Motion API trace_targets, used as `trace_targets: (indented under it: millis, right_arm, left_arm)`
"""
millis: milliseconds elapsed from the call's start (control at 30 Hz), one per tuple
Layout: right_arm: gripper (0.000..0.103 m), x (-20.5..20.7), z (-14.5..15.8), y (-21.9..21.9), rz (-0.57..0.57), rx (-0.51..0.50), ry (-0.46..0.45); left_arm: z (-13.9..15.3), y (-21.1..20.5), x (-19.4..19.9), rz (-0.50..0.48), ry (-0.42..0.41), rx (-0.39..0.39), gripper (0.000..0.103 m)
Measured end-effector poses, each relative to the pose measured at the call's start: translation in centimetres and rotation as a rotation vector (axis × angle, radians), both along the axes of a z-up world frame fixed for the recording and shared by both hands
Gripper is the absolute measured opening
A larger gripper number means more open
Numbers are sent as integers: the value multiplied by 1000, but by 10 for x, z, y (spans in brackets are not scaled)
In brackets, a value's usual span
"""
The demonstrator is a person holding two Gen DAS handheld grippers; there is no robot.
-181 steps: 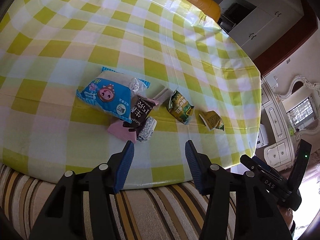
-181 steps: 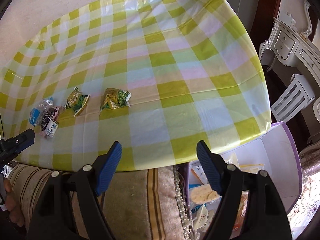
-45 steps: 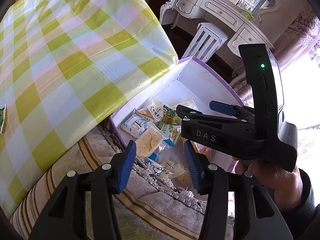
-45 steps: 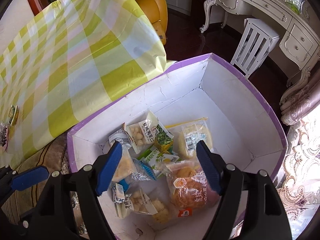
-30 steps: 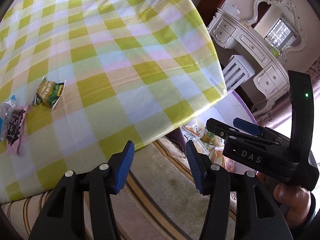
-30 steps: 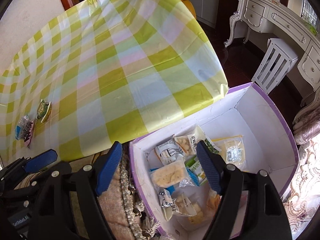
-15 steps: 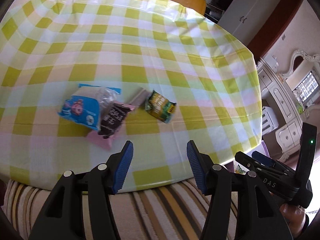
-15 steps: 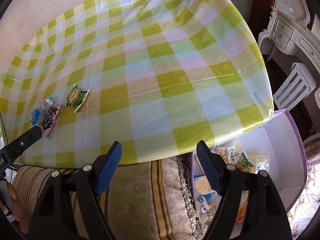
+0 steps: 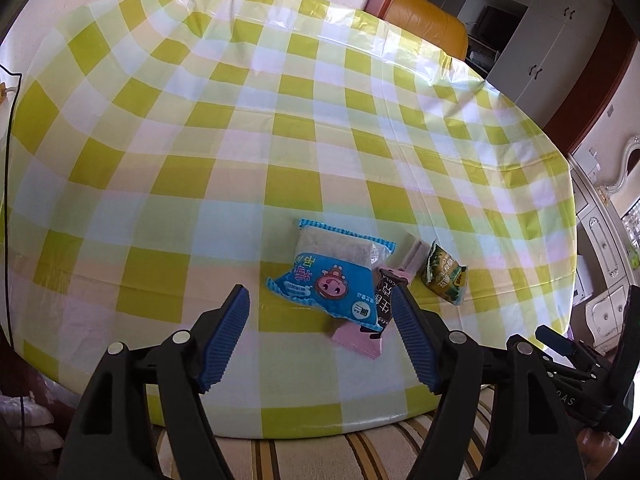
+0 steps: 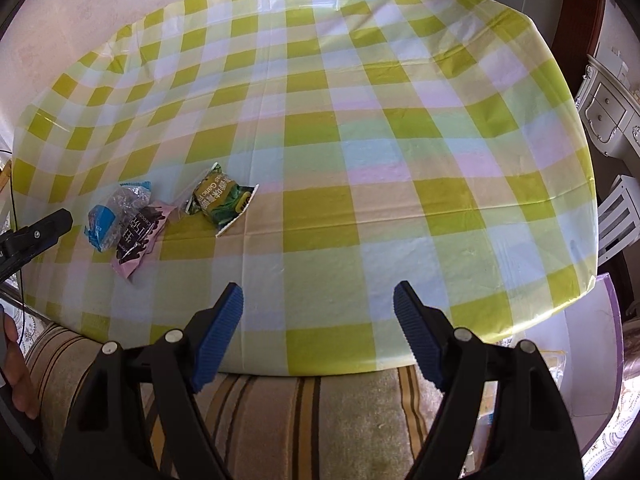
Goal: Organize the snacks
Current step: 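Move both tools back to the table toward the remaining snack packets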
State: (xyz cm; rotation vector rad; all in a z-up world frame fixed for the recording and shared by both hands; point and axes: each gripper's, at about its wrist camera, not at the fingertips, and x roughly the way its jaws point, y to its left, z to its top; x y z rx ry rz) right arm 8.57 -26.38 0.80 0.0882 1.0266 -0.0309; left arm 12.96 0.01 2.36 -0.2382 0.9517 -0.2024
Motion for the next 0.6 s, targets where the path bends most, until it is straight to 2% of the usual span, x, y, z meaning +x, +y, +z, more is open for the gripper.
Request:
trace_targets:
  millis: [267, 600]
  right_arm:
    - [78, 28, -1, 33, 83, -38, -24]
    - [79, 61, -13, 56, 165, -54, -6]
  left_arm:
    - [-17, -7, 25, -38, 49, 19, 73]
    - [-32, -14, 41, -61, 80, 23, 73]
